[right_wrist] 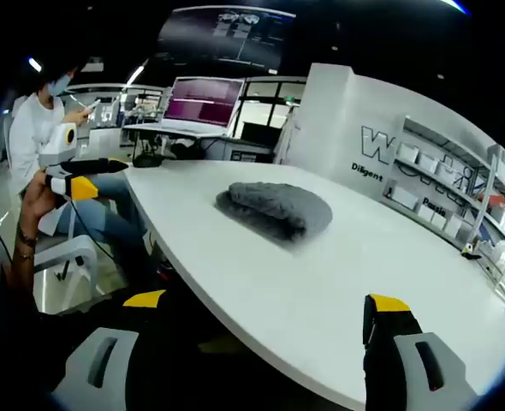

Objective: Open the folded towel by lifting each exposed corner and separating the folded layers until the towel lies flat within the target outline without major curled edges

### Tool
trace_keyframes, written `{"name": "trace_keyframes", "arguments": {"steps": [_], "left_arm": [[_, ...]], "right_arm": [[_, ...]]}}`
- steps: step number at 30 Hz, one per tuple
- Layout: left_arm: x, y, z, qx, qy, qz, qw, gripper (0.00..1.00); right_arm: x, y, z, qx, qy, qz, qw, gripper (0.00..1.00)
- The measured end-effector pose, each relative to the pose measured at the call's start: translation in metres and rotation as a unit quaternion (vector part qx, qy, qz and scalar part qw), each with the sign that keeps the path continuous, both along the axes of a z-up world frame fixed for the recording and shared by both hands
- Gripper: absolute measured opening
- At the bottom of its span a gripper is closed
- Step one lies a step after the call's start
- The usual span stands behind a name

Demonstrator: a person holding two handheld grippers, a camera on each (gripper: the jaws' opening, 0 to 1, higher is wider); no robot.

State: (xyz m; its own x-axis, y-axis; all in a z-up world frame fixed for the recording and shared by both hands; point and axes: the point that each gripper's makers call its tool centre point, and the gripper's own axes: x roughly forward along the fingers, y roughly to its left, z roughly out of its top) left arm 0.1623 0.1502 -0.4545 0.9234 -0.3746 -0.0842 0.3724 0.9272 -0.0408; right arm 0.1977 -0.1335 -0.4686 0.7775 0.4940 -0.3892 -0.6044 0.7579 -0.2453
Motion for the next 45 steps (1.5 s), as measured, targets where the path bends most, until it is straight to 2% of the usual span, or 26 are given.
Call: {"name": "trace_keyframes", "arguments": {"steps": [10, 15, 21, 28, 33, 38, 45], "left_arm": [[0.0, 0.009, -0.003, -0.001, 0.011, 0.009, 0.9999, 0.99], [0.0, 0.013, -0.003, -0.003, 0.011, 0.015, 0.9998, 0.99], [0.0, 0.014, 0.0, -0.002, 0.009, 0.015, 0.9998, 0.99], [0.0, 0.013, -0.002, 0.001, 0.013, 0.015, 0.9998, 0.99], [0.0, 0.014, 0.0, -0.006, 0.012, 0.019, 0.9997, 0.99], [0.0, 0.016, -0.001, -0.003, 0.013, 0.017, 0.9998, 0.99], [-0.002, 0.02, -0.001, -0.006, 0.013, 0.019, 0.9997, 0.99]], "right_arm": [[0.001, -0.003, 0.006, 0.002, -0.008, -0.006, 0.9999, 0.95], [0.005, -0.006, 0.02, 0.012, -0.028, -0.011, 0.9995, 0.95], [0.011, -0.005, 0.024, 0.006, -0.029, -0.01, 0.9995, 0.94], [0.019, -0.001, 0.041, -0.001, -0.042, -0.004, 0.9991, 0.94], [0.019, 0.012, 0.056, -0.011, -0.058, 0.013, 0.9981, 0.93], [0.017, 0.037, 0.067, -0.029, -0.072, 0.051, 0.9957, 0.92], [0.02, 0.069, 0.081, -0.053, -0.1, 0.081, 0.9903, 0.9]]}}
